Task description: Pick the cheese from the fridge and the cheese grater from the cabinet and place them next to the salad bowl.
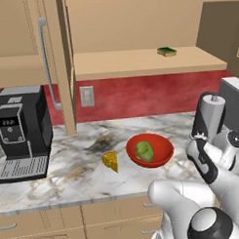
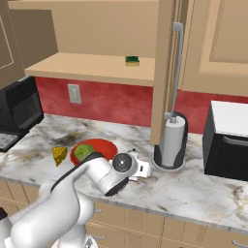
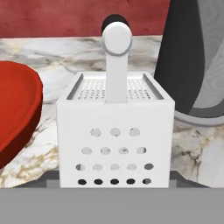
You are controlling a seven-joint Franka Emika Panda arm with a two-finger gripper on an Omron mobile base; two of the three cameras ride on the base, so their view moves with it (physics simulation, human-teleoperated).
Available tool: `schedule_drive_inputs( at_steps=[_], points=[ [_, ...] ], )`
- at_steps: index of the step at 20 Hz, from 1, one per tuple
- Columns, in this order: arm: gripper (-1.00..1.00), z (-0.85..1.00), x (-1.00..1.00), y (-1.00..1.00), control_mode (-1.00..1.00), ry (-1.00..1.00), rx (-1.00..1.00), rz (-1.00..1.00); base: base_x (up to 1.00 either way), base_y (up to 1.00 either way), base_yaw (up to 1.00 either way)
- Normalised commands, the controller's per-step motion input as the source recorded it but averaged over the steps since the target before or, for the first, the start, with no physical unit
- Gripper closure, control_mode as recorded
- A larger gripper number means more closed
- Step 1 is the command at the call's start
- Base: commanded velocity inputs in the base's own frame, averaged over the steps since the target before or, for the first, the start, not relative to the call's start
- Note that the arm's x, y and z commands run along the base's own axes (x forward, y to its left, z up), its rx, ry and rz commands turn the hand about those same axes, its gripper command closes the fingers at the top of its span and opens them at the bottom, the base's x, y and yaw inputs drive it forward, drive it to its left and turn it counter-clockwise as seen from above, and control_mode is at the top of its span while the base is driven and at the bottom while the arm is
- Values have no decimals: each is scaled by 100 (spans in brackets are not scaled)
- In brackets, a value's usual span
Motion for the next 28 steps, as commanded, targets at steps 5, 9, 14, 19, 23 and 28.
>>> schedule_drive_inputs(
  at_steps=[5,9,14,19,23,28],
  points=[
    [100,-32,18,31,-100,0,0,0,0,0,0],
    [100,-34,28,31,-100,0,0,0,0,0,0],
    [100,-45,9,25,-100,-1,2,0,0,0,0],
    [100,-58,8,16,-100,-9,0,0,0,0,0],
    [100,-39,21,9,-100,-19,0,0,0,0,0],
    [100,-29,21,21,-100,-11,0,0,0,0,0]
  ],
)
